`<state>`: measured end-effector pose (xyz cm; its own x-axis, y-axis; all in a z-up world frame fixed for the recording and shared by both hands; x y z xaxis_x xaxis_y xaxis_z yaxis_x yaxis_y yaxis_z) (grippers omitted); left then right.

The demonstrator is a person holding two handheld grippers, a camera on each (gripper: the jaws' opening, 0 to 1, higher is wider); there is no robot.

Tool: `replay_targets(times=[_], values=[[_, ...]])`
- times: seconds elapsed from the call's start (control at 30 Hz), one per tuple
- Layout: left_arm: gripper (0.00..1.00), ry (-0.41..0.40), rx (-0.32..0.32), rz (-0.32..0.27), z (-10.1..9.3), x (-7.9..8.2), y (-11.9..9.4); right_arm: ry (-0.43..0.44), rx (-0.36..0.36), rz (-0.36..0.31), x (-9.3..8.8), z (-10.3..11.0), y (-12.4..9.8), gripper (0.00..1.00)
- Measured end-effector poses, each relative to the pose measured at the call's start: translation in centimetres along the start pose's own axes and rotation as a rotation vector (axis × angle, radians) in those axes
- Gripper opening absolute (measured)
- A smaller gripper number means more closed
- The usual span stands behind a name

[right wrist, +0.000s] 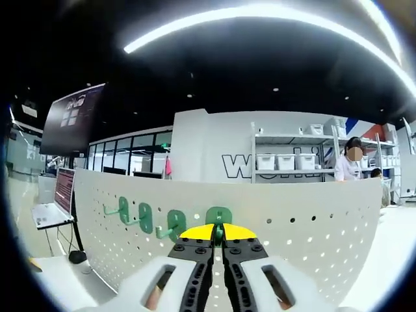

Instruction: Insert the hook assembly into the mounting plate slot until the hook locks in place.

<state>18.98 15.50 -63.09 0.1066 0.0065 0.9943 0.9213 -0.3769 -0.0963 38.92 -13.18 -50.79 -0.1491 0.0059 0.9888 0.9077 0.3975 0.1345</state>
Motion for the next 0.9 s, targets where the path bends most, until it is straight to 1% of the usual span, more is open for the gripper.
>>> replay_targets(times=[0.1, 0.2, 0.27, 0.3, 0.33, 0.53, 0.67, 0.9], values=[[0.7, 0.003, 0.001, 0.004, 0.0, 0.0, 0.0, -0.006, 0.006, 0.001, -0.1, 0.0, 0.3, 0.01], [0.69, -0.002, 0.005, 0.005, 0.1, -0.1, 0.0, -0.039, 0.021, 0.02, -0.2, 0.0, 0.7, 0.01], [0.69, -0.008, 0.007, 0.007, 0.2, -0.1, 0.0, -0.01, 0.01, 0.019, -0.5, -0.3, 0.6, 0.01], [0.69, -0.011, 0.01, 0.009, 0.3, -0.2, 0.0, -0.017, 0.011, 0.032, -0.7, -0.3, 0.6, 0.01], [0.69, -0.013, 0.011, 0.009, 0.3, -0.1, -0.1, -0.028, 0.005, 0.03, -0.7, -0.4, 0.6, 0.01], [0.69, -0.017, 0.011, 0.011, 0.3, -0.2, 0.0, -0.014, 0.001, 0.027, -0.8, -0.4, 0.8, 0.01], [0.69, -0.016, 0.011, 0.014, 0.3, -0.2, 0.0, -0.004, -0.028, 0.027, -0.7, -0.1, 1.0, 0.01], [0.69, -0.016, 0.013, 0.014, 0.3, -0.2, -0.1, 0.017, -0.111, 0.037, -0.7, 0.8, 1.2, 0.02]])
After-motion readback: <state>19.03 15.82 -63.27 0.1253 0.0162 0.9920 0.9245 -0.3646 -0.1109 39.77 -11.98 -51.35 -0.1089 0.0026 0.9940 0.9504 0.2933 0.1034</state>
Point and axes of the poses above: the point that each gripper's makers call its tool centre point, and the gripper's own axes: y roughly forward along the fingers, z roughly to its left, x roughly out of its top, the point moved 10 cm from there along -y, roughly backward along the fingers, and after that the axes turned 9 degrees about x, right-handed, at the moved point
